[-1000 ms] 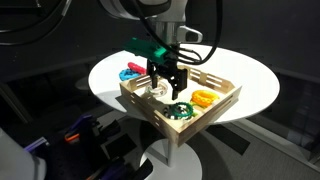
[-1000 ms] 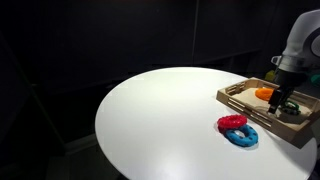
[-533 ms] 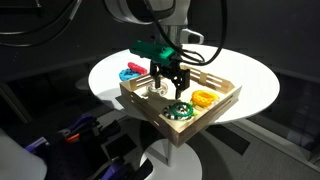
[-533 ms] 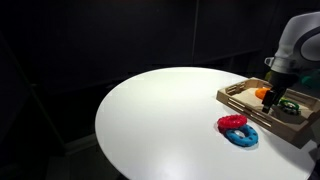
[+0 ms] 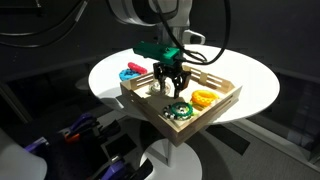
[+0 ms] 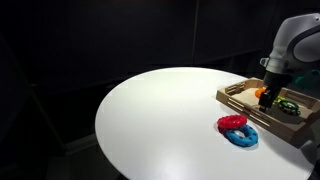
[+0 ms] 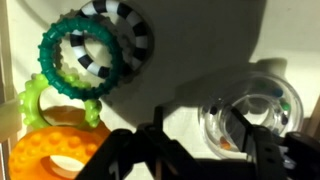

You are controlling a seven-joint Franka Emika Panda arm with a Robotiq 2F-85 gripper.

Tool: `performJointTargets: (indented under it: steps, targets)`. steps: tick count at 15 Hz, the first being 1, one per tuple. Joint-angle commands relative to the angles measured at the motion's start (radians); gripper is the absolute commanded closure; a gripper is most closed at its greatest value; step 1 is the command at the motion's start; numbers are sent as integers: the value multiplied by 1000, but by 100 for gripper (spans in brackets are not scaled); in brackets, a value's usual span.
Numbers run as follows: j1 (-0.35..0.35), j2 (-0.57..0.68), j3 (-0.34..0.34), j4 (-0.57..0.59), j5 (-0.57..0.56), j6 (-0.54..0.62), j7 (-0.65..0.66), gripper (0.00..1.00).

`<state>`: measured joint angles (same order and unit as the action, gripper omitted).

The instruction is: Move the clear ring from the tray to the table

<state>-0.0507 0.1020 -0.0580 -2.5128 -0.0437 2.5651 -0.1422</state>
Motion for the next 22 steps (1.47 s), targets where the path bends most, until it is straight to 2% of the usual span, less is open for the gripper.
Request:
performJointTargets:
  steps: [1, 3, 5, 6, 16, 22]
  targets:
    - [2, 5, 5, 25, -13, -11, 20, 66]
    - [3, -6, 8, 29, -7, -21, 18, 84]
    - [5, -18, 13, 32, -2, -35, 16, 95]
    - [6, -26, 15, 33, -2, -44, 18, 91]
    - [44, -131, 55, 56, 4, -182, 19, 91]
    - [82, -158, 85, 69, 48, -199, -16, 91]
